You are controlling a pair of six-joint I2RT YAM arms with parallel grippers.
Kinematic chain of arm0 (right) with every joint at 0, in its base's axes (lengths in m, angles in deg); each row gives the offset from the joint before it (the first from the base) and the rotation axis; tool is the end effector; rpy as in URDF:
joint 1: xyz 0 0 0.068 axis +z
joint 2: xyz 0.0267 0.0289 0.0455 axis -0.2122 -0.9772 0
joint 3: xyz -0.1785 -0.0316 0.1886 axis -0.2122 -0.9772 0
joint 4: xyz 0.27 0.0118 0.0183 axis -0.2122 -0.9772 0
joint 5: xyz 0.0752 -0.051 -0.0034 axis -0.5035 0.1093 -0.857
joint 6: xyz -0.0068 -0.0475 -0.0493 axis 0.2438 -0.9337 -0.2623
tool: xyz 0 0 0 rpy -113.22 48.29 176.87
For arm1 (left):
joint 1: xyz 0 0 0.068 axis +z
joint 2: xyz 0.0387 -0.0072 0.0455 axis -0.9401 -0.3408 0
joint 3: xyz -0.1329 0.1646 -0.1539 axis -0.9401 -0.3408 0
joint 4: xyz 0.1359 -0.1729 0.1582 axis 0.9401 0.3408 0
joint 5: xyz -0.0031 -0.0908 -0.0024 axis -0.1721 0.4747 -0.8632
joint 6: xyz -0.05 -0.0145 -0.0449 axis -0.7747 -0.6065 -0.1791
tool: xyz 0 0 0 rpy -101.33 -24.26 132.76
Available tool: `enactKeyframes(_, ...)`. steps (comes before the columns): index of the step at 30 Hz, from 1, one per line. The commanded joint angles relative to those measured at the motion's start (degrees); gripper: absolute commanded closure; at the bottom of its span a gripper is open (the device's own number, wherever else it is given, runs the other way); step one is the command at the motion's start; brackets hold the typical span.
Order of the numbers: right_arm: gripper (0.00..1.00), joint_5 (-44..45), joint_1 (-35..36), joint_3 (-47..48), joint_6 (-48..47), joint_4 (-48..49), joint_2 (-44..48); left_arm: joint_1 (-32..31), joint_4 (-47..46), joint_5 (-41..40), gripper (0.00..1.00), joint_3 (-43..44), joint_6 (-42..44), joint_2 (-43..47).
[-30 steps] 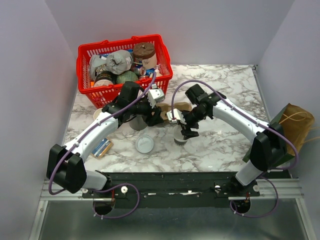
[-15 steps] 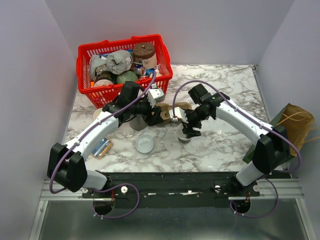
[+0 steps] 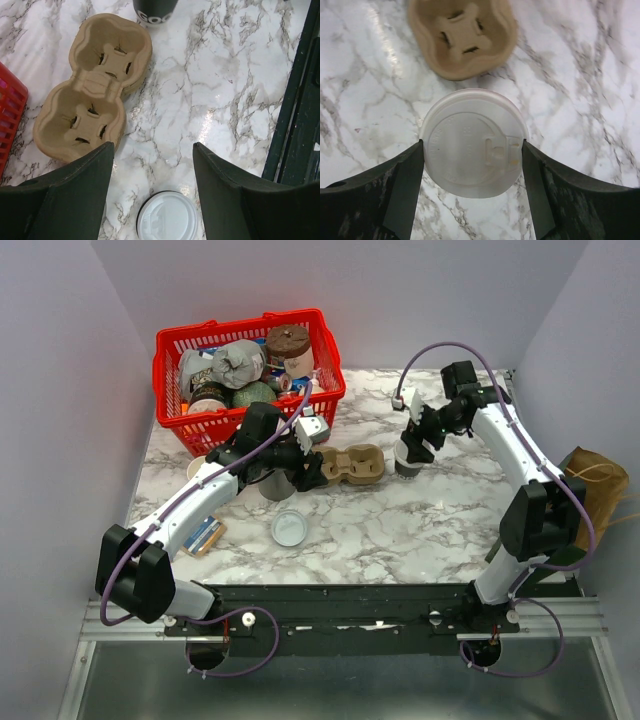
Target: Pack the takeout coffee
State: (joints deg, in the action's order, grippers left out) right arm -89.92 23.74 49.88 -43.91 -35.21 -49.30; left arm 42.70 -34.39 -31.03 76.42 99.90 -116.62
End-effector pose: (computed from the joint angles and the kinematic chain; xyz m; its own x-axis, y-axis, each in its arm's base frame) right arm 0.3521 0.1005 0.2736 -0.1890 -0.7661 -0.6144 -0.9504 0.3000 -0.0818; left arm 0.2761 -0.1816 0.2779 -0.3152 0.3757 -0.8715 0.9070 0.3895 -0.1601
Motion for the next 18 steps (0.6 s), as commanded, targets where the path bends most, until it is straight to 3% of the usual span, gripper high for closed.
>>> enactKeyframes(1,0.23,1.87,-3.92,5.82,6.64,1.35,-5.09,0.30,-0.68,1.71,0.27,0.63,-0.53,-0.50)
enactKeyframes(18,0.21,5.30,-11.22,16.47,13.34,7.33,-15.37,0.48,1.78,0.92,0.27,1.16,0.61,-0.76)
